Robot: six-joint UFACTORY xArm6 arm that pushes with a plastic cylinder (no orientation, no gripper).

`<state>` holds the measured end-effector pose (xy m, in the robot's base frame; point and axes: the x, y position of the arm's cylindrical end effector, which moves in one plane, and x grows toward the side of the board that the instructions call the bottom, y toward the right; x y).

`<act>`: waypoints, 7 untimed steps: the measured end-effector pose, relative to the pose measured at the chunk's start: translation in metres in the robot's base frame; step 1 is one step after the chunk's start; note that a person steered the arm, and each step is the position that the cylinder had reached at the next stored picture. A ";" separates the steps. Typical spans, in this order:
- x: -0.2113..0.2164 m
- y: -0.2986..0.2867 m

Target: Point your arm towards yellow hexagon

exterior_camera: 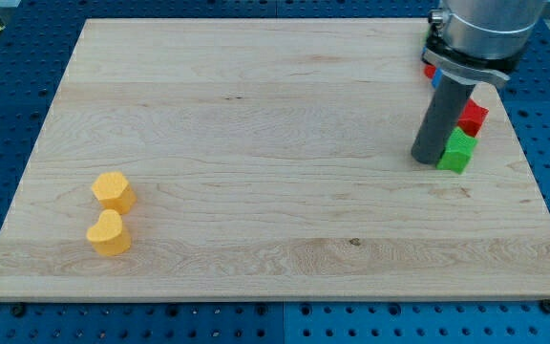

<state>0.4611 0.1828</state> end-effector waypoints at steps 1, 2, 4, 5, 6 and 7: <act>0.000 0.019; 0.000 0.028; 0.000 -0.016; -0.003 -0.079; -0.016 -0.151; -0.028 -0.231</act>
<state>0.4326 -0.0486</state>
